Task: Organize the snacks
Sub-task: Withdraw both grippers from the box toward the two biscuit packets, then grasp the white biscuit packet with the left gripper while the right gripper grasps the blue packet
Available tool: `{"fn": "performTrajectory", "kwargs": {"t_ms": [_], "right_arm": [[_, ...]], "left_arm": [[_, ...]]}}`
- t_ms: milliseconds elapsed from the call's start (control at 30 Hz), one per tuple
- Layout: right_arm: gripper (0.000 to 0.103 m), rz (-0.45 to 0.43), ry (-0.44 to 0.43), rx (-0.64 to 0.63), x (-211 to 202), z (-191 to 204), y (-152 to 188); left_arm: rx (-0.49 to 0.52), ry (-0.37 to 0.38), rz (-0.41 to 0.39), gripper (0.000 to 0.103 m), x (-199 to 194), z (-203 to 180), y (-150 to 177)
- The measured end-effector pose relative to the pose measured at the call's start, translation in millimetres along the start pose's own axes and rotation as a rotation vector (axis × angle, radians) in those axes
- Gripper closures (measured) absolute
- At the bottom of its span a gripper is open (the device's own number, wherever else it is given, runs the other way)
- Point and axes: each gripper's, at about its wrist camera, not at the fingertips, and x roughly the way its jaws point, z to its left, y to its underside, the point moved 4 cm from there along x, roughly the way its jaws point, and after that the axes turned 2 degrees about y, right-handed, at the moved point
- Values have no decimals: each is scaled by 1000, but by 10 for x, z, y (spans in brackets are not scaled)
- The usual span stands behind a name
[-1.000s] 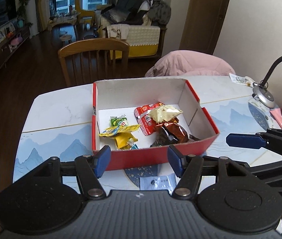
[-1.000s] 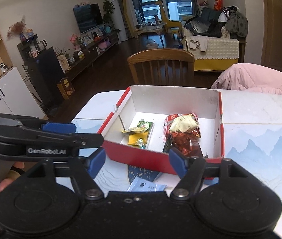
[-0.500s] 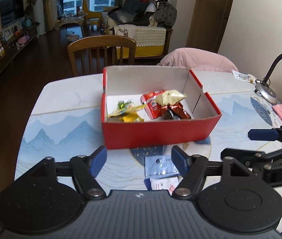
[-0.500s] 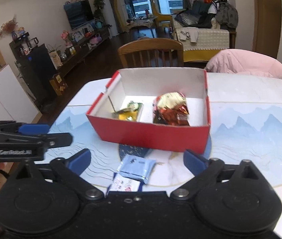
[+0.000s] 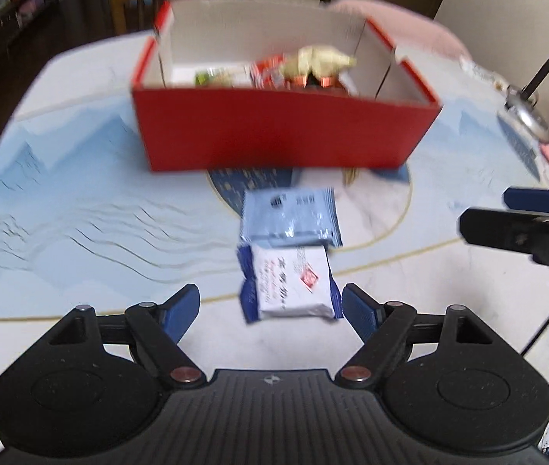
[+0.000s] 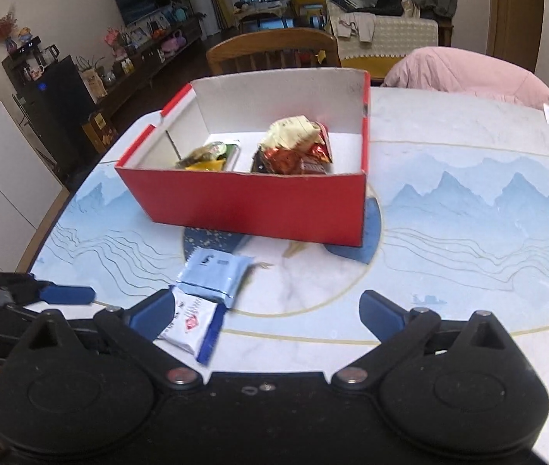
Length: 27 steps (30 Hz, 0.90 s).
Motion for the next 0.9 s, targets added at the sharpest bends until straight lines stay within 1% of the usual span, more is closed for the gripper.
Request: {"fn": "performTrajectory", "kwargs": {"t_ms": [67,133,367,433,667,733,800,867,900], "right_arm": [[1,7,-2,0,20,-54,-11],[1,15,-8,-4,50,-92,-13],[1,41,-21,-18,149,-243,-12],[1,50,-25,-26,188,-265,-15],[2,64,-46,-93,315,-213,-82],[2,67,-57,-113,351,-184,-101],[2,72,-71,-140,385,-141,-118],[2,77,-94,-186,430,-64,-137],[2,80,-104,-212,456,-16,-149]], "left_arm": [[-9,11,41,22,157,-48,-1],[-10,4,79,22,302,-95,9],[-37,-20,134,22,607,-128,-6],[-43,-23,140,22,650,-127,0],[-46,-40,116,23,664,-141,-22],[-34,-52,104,28,644,-134,-11],[-25,-60,90,37,616,-115,4],[-34,-56,73,43,584,-68,20],[-45,-51,68,44,571,-39,28]]}}
